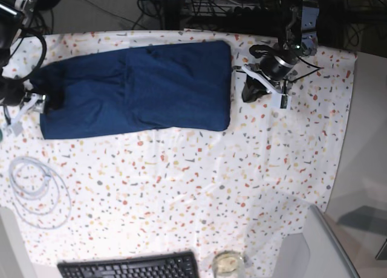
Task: Layout the t-shirt on the table in an organized manner, then fold the t-shirt properly
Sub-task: 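Move both grippers to opposite ends of the folded shirt strip, then grasp the shirt end with the right gripper and fold it toward the middle, then press the folded end down with the right gripper and tuck it under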
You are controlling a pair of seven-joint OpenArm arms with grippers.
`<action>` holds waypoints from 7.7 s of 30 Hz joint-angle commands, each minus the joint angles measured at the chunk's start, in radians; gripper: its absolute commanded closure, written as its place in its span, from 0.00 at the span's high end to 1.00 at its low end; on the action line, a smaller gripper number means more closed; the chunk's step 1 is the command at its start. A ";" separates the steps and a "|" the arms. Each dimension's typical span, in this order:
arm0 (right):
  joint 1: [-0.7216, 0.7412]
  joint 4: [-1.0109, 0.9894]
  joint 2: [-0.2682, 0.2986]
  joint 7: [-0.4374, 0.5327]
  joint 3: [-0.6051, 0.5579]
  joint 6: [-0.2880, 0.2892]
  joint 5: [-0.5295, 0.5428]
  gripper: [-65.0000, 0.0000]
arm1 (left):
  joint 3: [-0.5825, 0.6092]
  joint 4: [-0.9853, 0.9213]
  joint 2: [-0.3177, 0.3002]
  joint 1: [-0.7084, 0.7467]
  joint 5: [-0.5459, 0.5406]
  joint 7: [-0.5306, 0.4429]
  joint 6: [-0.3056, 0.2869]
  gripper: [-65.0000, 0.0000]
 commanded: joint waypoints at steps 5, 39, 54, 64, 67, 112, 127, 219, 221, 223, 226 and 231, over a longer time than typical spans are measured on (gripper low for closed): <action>-0.003 0.016 -0.029 -0.017 -0.015 0.008 0.005 0.76 | 0.010 0.013 0.010 -0.016 0.008 0.012 -0.004 0.00; 0.003 0.015 -0.038 -0.006 -0.016 0.008 -0.004 0.15 | 0.109 0.018 0.050 -0.038 0.008 0.014 0.014 0.00; -0.085 0.435 -0.119 -0.206 -0.015 0.008 0.002 0.00 | -0.212 0.225 -0.059 0.171 0.008 0.018 0.039 0.00; -0.157 0.734 -0.322 -0.315 -0.036 0.008 -0.001 0.00 | -0.405 0.222 -0.083 0.238 0.003 0.018 0.039 0.00; -0.161 0.751 -0.333 -0.326 -0.108 0.008 -0.001 0.00 | -0.419 0.220 -0.083 0.240 0.003 0.018 0.038 0.00; -0.178 0.697 -0.360 -0.221 -0.608 -0.232 0.001 0.00 | -0.063 0.194 0.004 0.174 0.008 0.015 0.038 0.00; -0.121 0.687 -0.363 -0.221 -0.608 -0.232 0.005 0.00 | 0.081 0.154 0.072 0.102 0.008 0.017 0.042 0.00; 0.095 0.619 -0.192 -0.310 -0.921 -0.232 0.102 0.21 | -0.536 0.246 -0.065 0.258 0.008 0.018 0.038 0.00; 0.095 0.585 -0.164 -0.270 -0.926 -0.232 0.102 0.08 | -0.536 0.246 -0.065 0.258 0.008 0.018 0.038 0.00; 0.093 0.532 -0.150 -0.240 -0.926 -0.232 0.102 0.00 | -0.534 0.246 -0.065 0.258 0.008 0.018 0.038 0.00; 0.093 0.452 -0.152 -0.227 -0.928 -0.232 0.102 0.01 | -0.534 0.246 -0.065 0.258 0.008 0.018 0.038 0.00; 0.092 0.435 -0.155 -0.227 -1.063 -0.232 0.106 0.01 | -0.534 0.246 -0.065 0.258 0.008 0.018 0.038 0.00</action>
